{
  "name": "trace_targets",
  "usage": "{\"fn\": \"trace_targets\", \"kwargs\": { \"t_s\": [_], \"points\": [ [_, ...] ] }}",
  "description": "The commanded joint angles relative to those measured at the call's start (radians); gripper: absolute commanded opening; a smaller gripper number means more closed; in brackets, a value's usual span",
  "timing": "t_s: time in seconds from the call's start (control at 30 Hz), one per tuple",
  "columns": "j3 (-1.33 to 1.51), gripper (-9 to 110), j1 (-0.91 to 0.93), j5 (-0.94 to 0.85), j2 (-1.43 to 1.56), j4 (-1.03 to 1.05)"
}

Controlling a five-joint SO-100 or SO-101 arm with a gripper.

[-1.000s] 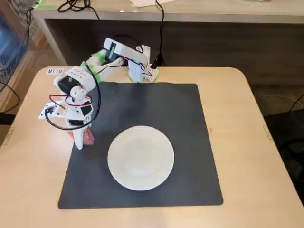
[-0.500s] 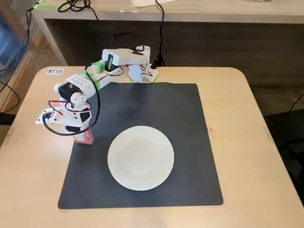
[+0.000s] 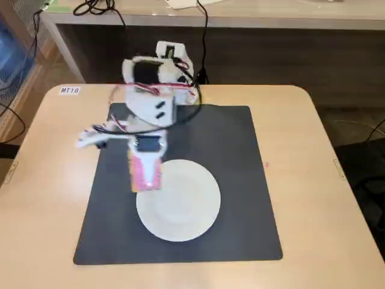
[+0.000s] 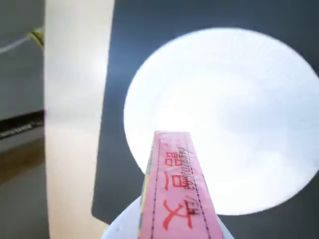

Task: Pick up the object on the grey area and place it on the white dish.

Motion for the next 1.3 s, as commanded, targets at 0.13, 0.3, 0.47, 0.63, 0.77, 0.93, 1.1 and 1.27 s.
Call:
{"fn": "trace_targets", "kwargs": {
  "t_s": [0.13,0.3,0.47,0.63,0.77,0.93,1.1,1.27],
  "points": [
    [0.066,0,-0.025,0.049,-0.043,0.005],
    [0.067,0,-0.044,0.049,-0.118,0.006],
    [0.064,0,-0.074,0.044,-0.189,0.006],
    [0.057,0,-0.083,0.041,-0.239,0.005],
    [0.026,0,-0.077,0.029,-0.272,0.005],
    [0.025,2,-0.066,0.046,-0.29,0.005],
    [0.037,30,-0.074,0.029,-0.261,0.006],
    [0.103,43,-0.071,0.026,-0.173,0.008]
  ]
}}
